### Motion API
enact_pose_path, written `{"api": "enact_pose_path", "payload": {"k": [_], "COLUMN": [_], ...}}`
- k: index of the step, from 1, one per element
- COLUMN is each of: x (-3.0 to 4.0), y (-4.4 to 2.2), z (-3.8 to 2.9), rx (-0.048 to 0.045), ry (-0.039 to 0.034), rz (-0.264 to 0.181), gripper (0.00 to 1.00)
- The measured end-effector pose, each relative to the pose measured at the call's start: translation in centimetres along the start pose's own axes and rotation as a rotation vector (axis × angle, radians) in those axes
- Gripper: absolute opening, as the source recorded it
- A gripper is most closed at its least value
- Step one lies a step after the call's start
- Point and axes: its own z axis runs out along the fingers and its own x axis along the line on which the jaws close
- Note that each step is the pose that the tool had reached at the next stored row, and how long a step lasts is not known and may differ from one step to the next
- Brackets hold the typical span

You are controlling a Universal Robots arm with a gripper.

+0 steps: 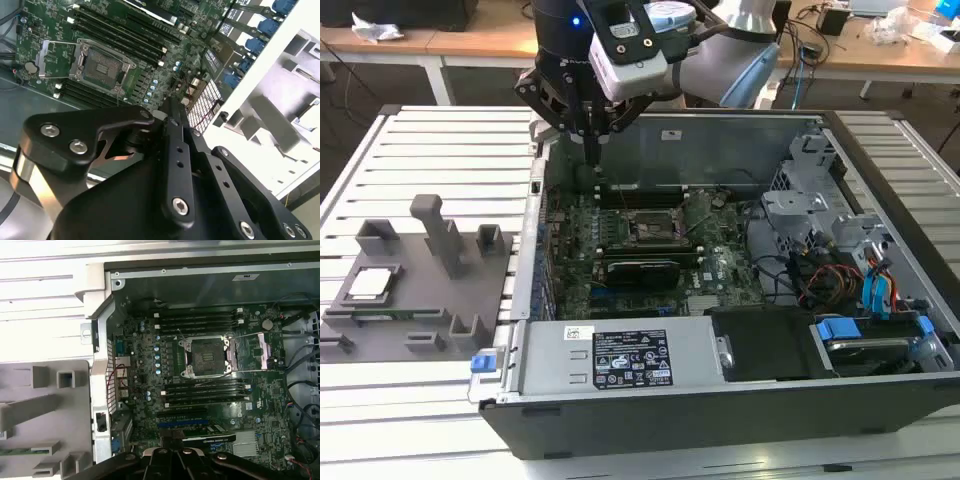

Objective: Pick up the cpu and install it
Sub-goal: 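Reach for the cpu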

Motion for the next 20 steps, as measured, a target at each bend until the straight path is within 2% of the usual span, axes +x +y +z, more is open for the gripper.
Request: {"api": "enact_pose_path", "payload": {"k": [11,14,20], "x": [0.04,0.25,1.11], "y": [0.00,-0.02,-0.08], "z": [0.00,-0.01,-0.03], "rx": [-0.0001,0.0000,0.0000], "ry": [-0.0001,0.0000,-0.0001], "rz": [0.000,0.000,0.000], "gripper": [0.11,0.11,0.11]}}
